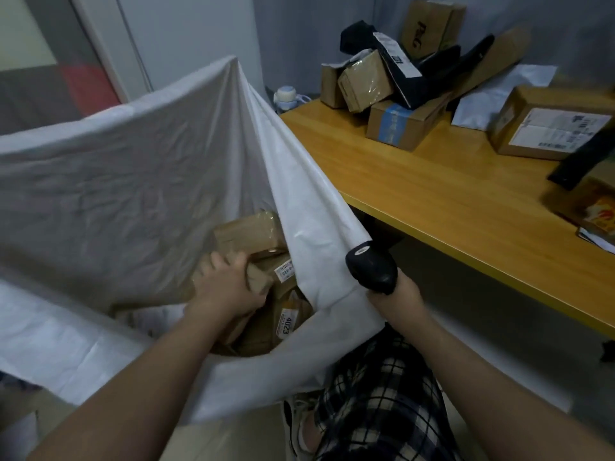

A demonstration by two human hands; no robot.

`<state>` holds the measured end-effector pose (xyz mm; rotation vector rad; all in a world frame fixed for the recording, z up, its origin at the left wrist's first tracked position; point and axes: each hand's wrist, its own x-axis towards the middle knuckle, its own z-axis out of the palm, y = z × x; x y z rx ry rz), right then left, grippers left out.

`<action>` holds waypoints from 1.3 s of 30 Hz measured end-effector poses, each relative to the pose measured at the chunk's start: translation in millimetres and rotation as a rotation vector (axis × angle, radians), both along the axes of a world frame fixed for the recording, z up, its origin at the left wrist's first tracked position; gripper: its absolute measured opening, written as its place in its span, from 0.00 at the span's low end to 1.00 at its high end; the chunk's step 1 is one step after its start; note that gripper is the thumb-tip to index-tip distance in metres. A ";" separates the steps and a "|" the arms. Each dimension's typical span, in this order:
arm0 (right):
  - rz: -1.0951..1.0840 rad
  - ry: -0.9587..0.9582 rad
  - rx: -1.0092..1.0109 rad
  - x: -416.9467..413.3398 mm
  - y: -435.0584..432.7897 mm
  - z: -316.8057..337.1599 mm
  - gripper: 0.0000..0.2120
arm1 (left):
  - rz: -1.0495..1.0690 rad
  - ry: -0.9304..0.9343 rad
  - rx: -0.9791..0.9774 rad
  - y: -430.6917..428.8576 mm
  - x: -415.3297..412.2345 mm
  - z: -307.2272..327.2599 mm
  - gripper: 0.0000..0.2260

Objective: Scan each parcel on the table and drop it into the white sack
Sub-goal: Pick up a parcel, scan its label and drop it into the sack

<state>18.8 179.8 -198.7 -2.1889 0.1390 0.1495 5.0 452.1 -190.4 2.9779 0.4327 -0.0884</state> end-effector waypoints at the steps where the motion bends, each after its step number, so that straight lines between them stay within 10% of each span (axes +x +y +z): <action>1: -0.006 -0.010 0.013 -1.8 4.4 6.4 0.13 | 0.068 0.007 -0.064 9.5 -7.3 0.2 0.37; 11: -0.168 -0.206 0.805 3.7 28.1 163.9 0.10 | 0.112 -0.394 -0.635 -13.0 12.7 94.2 0.39; 28: -0.294 -0.198 0.512 -10.4 -29.5 127.2 0.08 | -0.084 -0.081 -0.325 -59.3 19.2 54.4 0.40; 39: -0.349 -0.414 0.476 -24.5 -110.4 143.6 0.07 | -0.532 -0.438 -0.384 -181.6 33.0 123.1 0.26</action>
